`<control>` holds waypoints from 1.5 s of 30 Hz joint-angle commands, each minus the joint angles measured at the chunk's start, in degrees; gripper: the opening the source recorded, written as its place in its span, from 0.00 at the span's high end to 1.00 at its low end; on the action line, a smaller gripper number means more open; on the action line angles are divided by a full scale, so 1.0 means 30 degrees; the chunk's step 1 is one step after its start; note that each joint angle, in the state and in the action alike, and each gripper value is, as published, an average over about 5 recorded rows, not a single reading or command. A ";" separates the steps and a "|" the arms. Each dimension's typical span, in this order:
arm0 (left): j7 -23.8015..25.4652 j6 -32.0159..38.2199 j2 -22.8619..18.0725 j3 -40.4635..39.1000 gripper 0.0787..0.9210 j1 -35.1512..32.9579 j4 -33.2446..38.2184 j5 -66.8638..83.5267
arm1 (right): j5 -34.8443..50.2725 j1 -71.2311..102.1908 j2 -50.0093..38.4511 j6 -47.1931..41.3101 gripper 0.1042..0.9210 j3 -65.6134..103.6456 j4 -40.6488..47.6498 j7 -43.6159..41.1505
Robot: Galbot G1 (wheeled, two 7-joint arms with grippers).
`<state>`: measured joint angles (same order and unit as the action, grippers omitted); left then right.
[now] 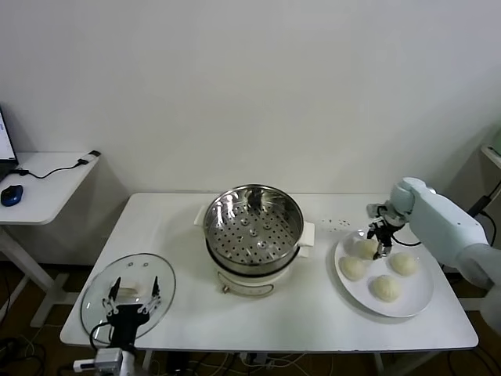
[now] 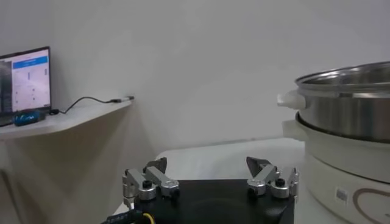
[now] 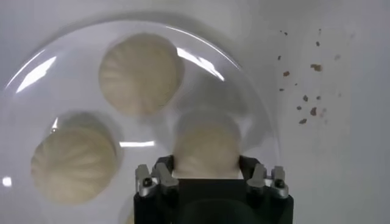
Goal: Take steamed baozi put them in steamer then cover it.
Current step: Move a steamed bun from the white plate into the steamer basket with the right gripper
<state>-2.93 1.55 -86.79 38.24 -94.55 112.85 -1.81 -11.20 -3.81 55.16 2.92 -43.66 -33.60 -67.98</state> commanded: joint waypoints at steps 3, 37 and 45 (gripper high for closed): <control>-0.0124 -0.0121 0.0060 -0.0061 0.12 -0.0090 0.0091 -0.0001 | 0.2325 -0.3053 -0.0430 0.0981 0.30 -0.2942 -0.2117 -0.0528; -0.0521 -0.0496 -0.0008 -0.0253 0.12 -0.0393 0.0594 -0.0162 | -0.8544 -0.6891 0.8862 1.3736 0.30 -0.5111 -0.7809 0.0605; -0.0532 -0.0537 0.0088 -0.0206 0.12 -0.0489 0.0703 -0.0180 | -1.0717 -0.4540 0.9806 1.3956 0.30 -0.4041 -0.5832 0.1035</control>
<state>-4.47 0.02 -86.68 37.51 -95.90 114.73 -2.39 -30.66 -24.56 80.43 40.05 -59.30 -53.35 -66.80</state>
